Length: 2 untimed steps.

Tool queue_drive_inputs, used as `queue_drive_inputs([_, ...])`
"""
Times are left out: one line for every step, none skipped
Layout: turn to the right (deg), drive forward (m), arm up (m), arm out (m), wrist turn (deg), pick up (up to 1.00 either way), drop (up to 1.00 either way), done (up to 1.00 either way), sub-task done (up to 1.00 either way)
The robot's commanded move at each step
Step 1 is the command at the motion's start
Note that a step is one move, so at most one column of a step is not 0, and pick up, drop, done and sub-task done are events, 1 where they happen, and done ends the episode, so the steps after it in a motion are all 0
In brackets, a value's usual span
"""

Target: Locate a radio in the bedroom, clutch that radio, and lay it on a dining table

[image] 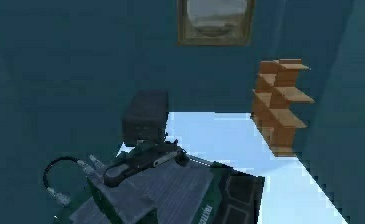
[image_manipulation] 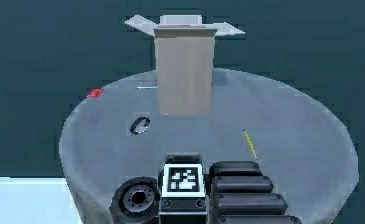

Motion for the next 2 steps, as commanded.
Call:
queue_drive_inputs([45.0, 0.00, 0.00, 0.00, 0.0, 0.00, 0.00, 0.00, 0.00])
queue_drive_inputs([45.0, 0.00, 0.00, 0.00, 0.0, 0.00, 0.00, 0.00, 0.00])
